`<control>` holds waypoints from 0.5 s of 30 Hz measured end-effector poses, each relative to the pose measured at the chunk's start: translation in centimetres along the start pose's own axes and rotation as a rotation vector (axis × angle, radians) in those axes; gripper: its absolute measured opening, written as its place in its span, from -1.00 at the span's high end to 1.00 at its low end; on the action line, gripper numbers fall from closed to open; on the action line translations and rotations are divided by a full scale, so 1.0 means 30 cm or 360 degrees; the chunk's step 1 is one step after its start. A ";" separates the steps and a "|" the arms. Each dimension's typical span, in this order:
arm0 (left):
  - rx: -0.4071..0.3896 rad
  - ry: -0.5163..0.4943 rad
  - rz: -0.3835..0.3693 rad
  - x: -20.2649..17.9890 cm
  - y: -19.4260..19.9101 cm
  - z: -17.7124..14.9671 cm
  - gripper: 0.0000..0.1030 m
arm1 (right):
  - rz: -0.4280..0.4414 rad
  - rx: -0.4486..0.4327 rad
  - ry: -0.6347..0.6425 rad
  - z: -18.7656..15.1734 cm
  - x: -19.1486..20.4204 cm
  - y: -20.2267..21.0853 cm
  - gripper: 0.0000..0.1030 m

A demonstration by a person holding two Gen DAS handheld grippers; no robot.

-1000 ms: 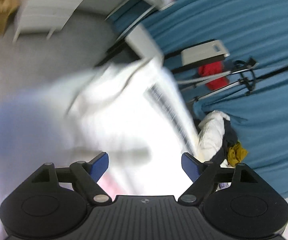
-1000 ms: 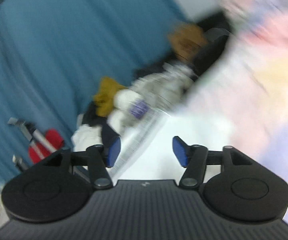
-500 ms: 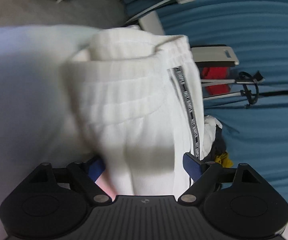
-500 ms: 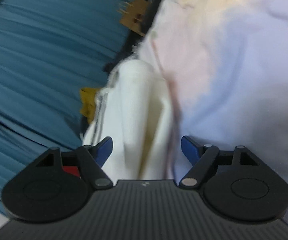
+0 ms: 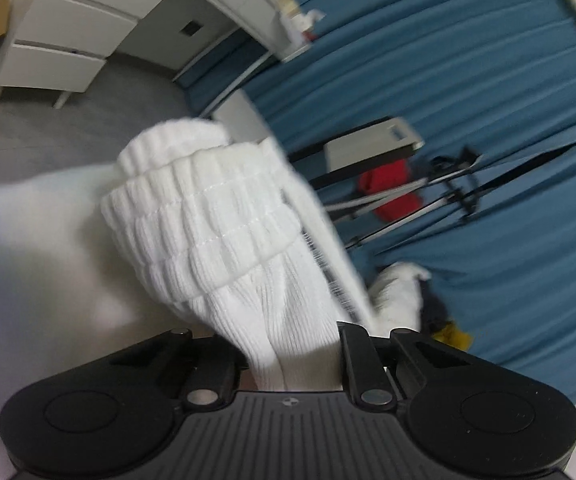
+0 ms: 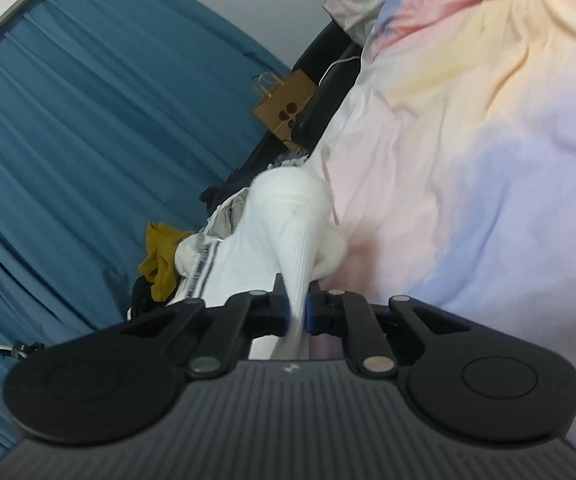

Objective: Fold clothes

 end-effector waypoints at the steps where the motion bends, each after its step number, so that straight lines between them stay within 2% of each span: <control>1: -0.0013 0.0015 -0.0031 -0.012 0.012 0.010 0.73 | 0.0003 0.0006 0.0005 0.016 -0.006 0.037 0.80; 5: -0.0107 -0.0048 -0.0039 -0.042 0.129 0.040 0.73 | 0.0015 0.0110 0.0068 0.064 -0.045 0.145 0.80; 7: -0.0117 0.0041 -0.0060 -0.030 0.173 0.060 0.73 | -0.0014 0.0194 0.0079 0.072 -0.083 0.186 0.80; 10: -0.0106 0.0102 -0.0029 -0.001 0.240 0.080 0.73 | -0.0084 0.0304 -0.0047 0.083 -0.143 0.258 0.80; 12: -0.0073 0.0032 0.0049 -0.004 0.276 0.082 0.73 | -0.0121 0.0360 -0.0154 0.094 -0.176 0.327 0.80; 14: -0.0023 -0.0012 0.0089 -0.008 0.314 0.082 0.73 | -0.0098 0.0383 -0.0209 0.114 -0.188 0.397 0.80; 15: -0.0012 -0.0021 0.0108 -0.006 0.331 0.083 0.73 | -0.0099 0.0374 -0.0176 0.122 -0.187 0.439 0.80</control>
Point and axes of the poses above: each gripper's, at about its wrist camera, not at the fingertips, and y roughly against the way its jaws point, x to its left, z to its top, the point moved 2 cm from there along -y, roughly the way its jaws point, and after that the axes turned 9 degrees about -z, right-handed, at the moved point
